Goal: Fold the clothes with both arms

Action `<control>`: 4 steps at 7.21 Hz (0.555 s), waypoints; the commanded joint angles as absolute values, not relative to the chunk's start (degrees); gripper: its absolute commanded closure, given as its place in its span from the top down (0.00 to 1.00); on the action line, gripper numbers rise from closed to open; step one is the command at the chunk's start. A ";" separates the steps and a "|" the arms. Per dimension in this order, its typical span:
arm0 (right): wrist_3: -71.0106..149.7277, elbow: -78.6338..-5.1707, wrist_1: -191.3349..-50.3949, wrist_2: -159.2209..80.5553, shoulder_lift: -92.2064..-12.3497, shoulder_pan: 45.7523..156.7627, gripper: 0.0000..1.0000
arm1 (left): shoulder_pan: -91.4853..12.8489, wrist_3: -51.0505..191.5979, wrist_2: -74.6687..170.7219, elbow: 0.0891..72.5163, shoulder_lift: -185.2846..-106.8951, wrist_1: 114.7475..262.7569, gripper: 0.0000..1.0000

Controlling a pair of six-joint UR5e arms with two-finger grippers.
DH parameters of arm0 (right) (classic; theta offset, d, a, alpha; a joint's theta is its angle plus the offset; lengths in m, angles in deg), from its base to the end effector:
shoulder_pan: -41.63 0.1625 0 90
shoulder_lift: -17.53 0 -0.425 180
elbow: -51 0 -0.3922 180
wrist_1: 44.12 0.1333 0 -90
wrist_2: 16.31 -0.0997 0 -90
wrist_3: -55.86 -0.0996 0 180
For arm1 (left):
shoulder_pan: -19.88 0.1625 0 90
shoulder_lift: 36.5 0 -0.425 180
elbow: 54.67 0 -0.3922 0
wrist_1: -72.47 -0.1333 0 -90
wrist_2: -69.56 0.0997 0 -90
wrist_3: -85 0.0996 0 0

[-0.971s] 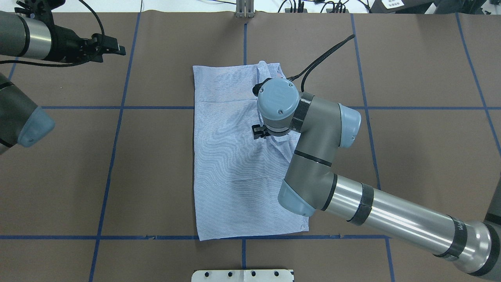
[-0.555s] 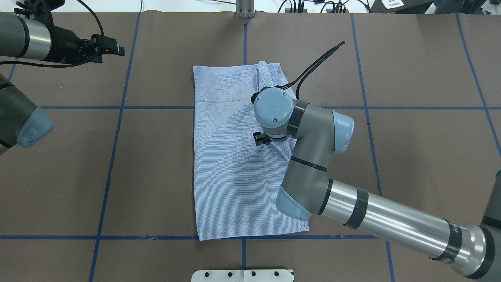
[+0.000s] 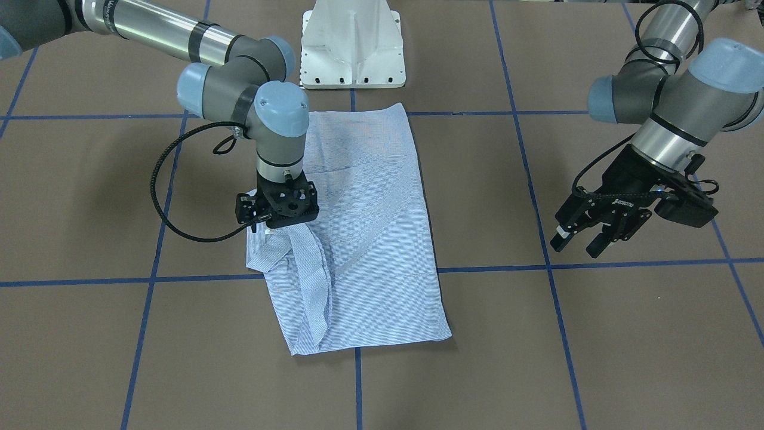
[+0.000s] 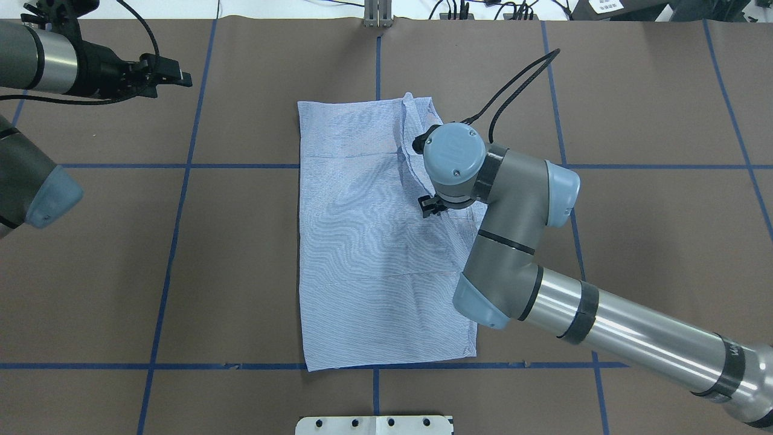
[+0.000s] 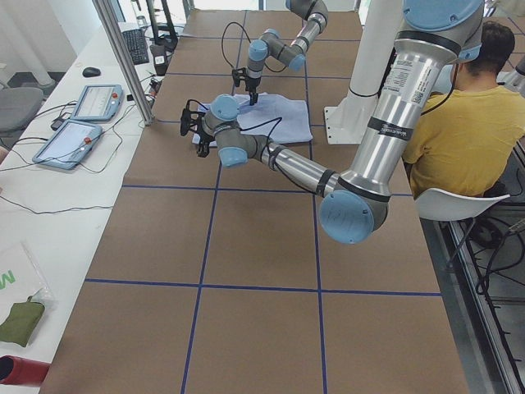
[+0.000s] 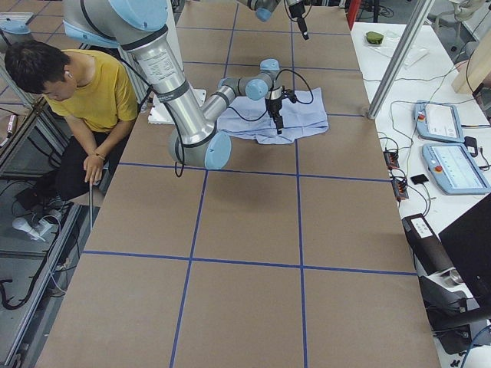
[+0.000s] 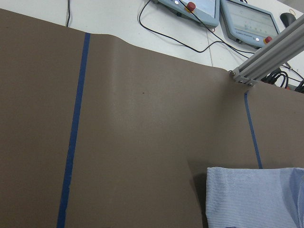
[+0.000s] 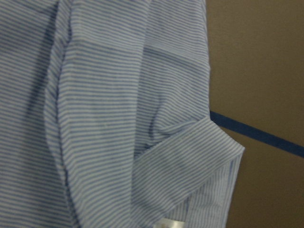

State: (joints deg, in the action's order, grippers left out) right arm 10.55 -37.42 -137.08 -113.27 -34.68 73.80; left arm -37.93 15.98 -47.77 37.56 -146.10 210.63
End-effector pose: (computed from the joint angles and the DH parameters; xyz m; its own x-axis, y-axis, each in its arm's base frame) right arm -0.5402 -0.4830 0.2947 0.8354 -0.2992 0.4611 0.1621 0.9356 0.3136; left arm 0.2583 -0.5746 0.3536 0.3571 0.0298 -0.9336 0.4221 0.8865 0.1897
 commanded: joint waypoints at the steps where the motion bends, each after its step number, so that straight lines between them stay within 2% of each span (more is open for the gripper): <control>1: 12.44 -40.83 -136.93 -113.08 -39.58 75.11 1.00 | -37.87 15.92 -47.77 37.79 -146.10 210.64 0.85; 4: 8.87 -46.88 -137.36 -114.47 -42.59 75.64 1.00 | -37.95 15.75 -47.69 38.58 -146.10 210.38 0.85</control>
